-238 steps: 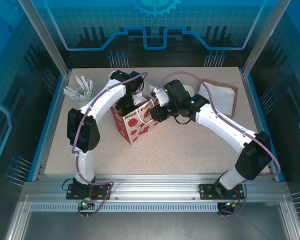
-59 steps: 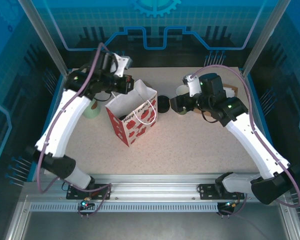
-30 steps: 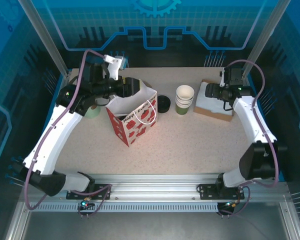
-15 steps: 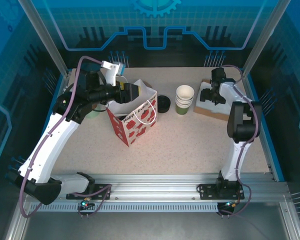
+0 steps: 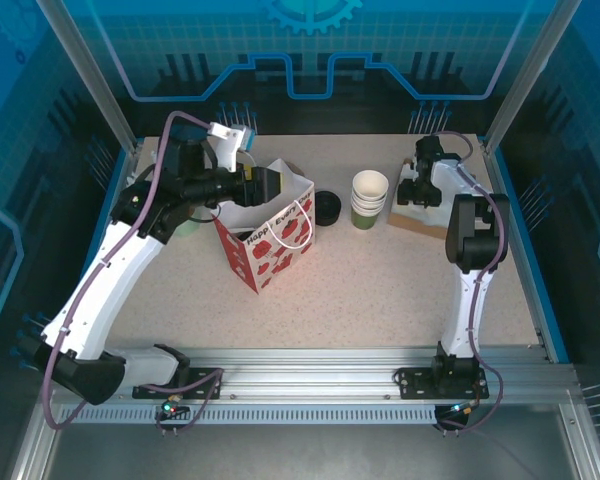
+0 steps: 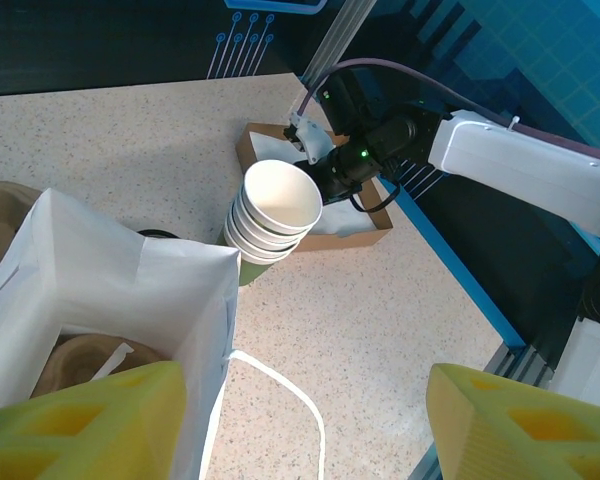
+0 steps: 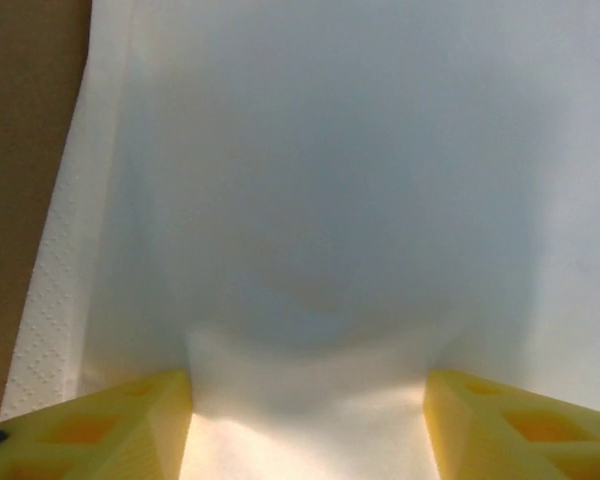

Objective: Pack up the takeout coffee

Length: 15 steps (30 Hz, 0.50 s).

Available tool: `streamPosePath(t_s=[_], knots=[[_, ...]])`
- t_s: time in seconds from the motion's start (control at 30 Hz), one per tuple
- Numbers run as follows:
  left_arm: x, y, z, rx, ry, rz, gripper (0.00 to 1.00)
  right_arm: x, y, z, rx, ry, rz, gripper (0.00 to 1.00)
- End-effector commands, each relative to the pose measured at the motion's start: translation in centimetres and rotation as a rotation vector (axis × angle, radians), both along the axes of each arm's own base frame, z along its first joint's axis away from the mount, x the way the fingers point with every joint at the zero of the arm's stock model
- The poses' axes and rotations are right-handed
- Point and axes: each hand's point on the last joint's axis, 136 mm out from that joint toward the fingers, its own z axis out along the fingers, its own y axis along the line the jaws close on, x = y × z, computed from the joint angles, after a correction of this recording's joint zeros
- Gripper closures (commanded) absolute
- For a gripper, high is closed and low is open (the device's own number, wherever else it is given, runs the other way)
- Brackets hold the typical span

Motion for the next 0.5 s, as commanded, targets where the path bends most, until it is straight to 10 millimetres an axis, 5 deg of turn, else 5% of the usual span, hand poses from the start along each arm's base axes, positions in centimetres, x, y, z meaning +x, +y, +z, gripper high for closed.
streamPosePath(t_s=[0.0, 0.47], knots=[[-0.4, -0.8, 0.1, 0.0, -0.012, -0.048, 0.34, -0.3, 0.0, -0.6, 0.034, 0.037, 0.007, 0.43], [-1.0, -0.8, -0.2, 0.018, -0.006, -0.058, 0.34, -0.4, -1.4, -1.1, 0.053, 0.055, 0.003, 0.75]])
